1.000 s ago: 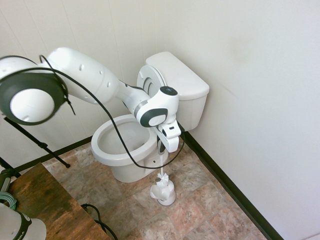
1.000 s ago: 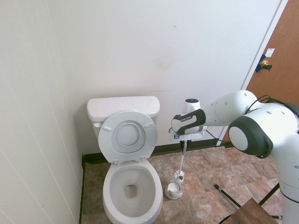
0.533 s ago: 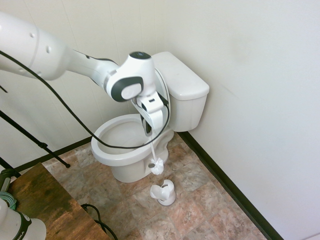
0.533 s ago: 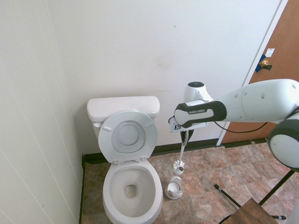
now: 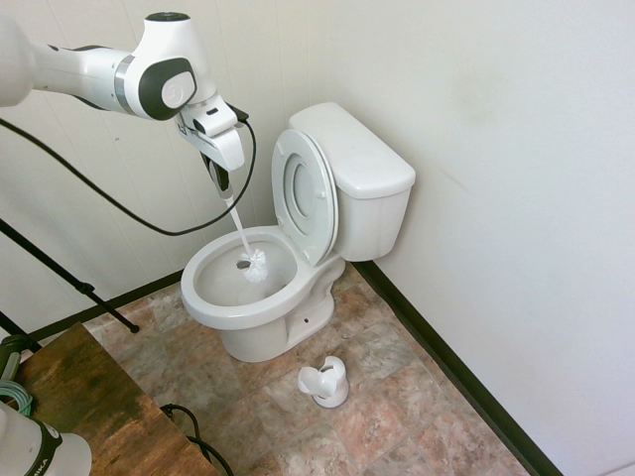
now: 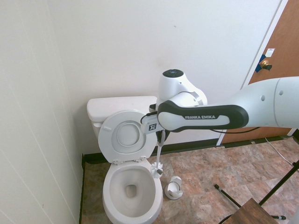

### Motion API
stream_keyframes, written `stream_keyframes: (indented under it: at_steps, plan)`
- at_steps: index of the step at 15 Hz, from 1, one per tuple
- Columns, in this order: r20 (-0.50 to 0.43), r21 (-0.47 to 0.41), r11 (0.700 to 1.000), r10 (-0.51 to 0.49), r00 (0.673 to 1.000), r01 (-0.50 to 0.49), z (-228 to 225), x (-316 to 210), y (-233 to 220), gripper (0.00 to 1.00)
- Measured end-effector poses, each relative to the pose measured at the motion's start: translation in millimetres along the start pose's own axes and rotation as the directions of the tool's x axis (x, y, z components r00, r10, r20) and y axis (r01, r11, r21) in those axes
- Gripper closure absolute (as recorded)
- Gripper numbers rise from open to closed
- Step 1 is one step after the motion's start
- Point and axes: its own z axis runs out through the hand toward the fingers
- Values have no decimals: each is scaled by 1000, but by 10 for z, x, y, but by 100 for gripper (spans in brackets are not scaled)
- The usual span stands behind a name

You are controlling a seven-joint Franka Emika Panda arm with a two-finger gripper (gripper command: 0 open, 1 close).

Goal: Clean the toilet

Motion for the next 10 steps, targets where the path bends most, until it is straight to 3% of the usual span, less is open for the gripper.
stream_keyframes:
  at_steps: [10]
  plan:
    - [10,25,998,50,999,-50,1495,196,-947,100]
